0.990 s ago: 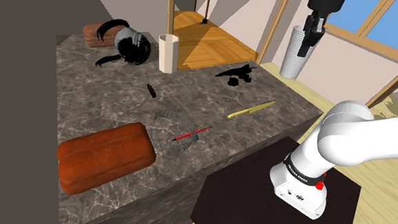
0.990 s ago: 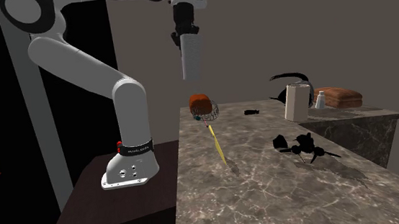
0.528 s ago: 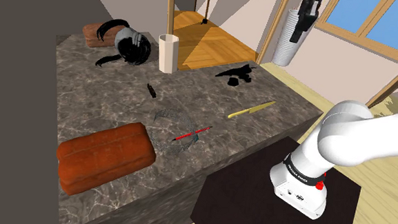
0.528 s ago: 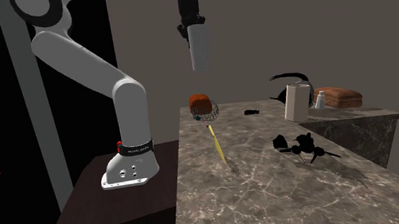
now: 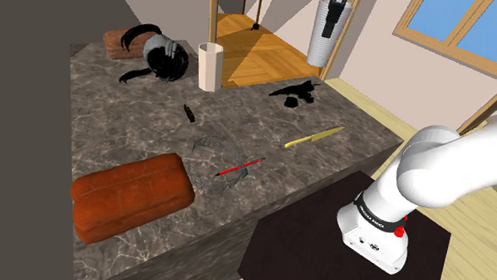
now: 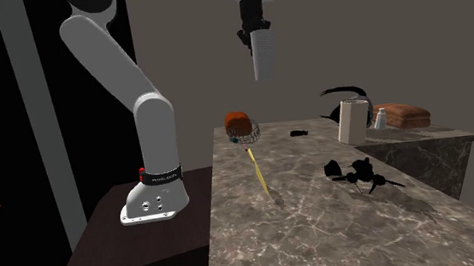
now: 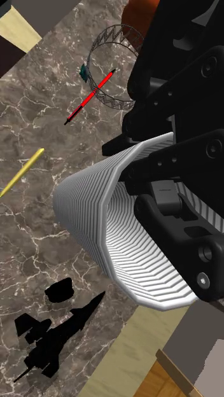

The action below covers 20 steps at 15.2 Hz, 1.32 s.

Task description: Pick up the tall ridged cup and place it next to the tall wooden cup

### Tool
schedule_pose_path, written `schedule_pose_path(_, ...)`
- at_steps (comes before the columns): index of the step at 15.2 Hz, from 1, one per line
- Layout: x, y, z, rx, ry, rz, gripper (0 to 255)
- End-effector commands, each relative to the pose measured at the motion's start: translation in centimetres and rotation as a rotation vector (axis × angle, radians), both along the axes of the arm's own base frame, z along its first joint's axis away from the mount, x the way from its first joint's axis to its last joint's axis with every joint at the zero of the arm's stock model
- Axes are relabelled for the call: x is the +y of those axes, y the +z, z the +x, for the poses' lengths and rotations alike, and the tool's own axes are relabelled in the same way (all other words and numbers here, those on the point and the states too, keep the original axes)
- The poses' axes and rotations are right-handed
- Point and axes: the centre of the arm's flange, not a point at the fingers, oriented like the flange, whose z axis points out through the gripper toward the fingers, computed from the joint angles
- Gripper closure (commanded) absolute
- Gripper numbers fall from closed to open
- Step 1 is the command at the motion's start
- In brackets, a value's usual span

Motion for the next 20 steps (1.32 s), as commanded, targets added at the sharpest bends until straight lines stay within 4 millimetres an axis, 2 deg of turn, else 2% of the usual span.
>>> schedule_pose_path(1, 0.5, -0.2, 2.8, 0.0, 0.0, 0.0, 255)
schedule_pose_path(20, 5.6, -0.1, 27.3, 0.0, 0.0, 0.0, 255)
